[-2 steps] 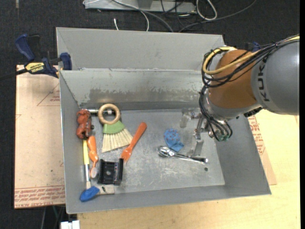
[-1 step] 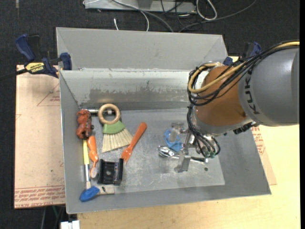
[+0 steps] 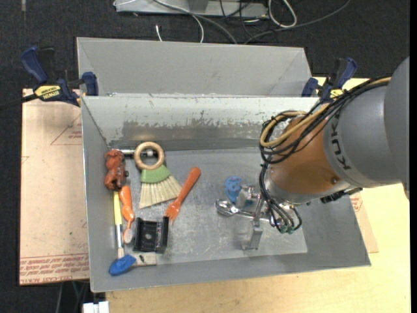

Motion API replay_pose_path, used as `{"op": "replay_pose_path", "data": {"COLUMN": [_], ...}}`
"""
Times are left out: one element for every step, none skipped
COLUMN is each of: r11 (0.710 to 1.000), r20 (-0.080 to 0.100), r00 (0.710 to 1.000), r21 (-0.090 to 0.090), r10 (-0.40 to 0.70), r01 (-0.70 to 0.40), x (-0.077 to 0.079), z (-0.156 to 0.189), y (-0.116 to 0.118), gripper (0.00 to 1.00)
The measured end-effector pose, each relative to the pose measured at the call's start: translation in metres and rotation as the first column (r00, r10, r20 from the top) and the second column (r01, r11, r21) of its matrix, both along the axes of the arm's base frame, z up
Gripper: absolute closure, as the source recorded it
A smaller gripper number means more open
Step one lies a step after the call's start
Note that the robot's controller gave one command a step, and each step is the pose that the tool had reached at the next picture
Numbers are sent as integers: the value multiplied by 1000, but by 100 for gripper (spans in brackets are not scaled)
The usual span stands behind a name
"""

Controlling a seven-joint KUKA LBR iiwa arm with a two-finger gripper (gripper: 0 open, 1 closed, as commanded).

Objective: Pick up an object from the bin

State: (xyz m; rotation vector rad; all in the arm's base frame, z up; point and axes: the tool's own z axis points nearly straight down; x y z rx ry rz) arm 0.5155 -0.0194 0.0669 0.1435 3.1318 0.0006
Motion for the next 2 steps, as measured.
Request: {"op": "replay_pose_path", "data": {"r11": [999, 999], "r20": [5, 5], "r00": [999, 999], "r21": [5, 5], "r10": [-42, -41], "r01": [42, 41], "x": [2, 2], "z": [4, 4], "y": [10, 10], "gripper": [100, 100]}}
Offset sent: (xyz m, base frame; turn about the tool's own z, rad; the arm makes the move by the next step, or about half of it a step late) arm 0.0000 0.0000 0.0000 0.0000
